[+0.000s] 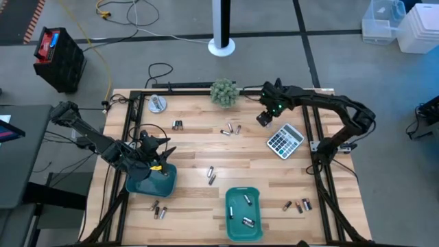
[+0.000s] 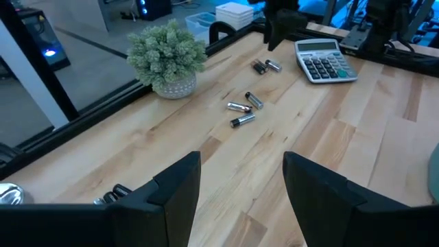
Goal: Sort batteries
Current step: Put the silver battery into the green bin
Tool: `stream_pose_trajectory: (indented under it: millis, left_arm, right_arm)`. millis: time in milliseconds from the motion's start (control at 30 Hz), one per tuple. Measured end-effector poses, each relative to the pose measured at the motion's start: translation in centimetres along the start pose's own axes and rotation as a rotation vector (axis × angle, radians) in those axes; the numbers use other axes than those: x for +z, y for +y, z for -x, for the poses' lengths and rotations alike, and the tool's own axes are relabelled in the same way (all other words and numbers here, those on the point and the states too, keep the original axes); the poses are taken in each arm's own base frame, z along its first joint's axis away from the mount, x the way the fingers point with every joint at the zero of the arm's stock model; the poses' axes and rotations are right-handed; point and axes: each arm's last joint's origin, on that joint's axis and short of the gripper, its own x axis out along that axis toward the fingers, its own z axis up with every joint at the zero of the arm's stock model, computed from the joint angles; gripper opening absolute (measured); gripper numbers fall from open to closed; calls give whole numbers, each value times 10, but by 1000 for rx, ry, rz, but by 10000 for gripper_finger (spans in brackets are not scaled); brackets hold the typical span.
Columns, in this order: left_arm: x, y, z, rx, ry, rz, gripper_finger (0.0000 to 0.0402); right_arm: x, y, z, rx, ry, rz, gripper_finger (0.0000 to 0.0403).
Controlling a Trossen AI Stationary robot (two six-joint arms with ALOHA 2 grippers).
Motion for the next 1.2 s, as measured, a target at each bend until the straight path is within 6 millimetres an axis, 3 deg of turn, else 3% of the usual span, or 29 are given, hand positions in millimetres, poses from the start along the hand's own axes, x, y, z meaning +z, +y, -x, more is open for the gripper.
stream_pose_trajectory:
  millis: [467,1000,1200]
  left_arm:
    - [-1,0,0,-3,8,5,201]
    - [0,0,0,-5,8,7,202]
    - [-1,0,0,-5,8,6,202]
  right_arm:
    - [-27,-3,-30,-23,22,-117,234]
    - [-31,-4,-52,-66,36,-135,234]
    - [-32,-4,-52,-68,42,-124,196]
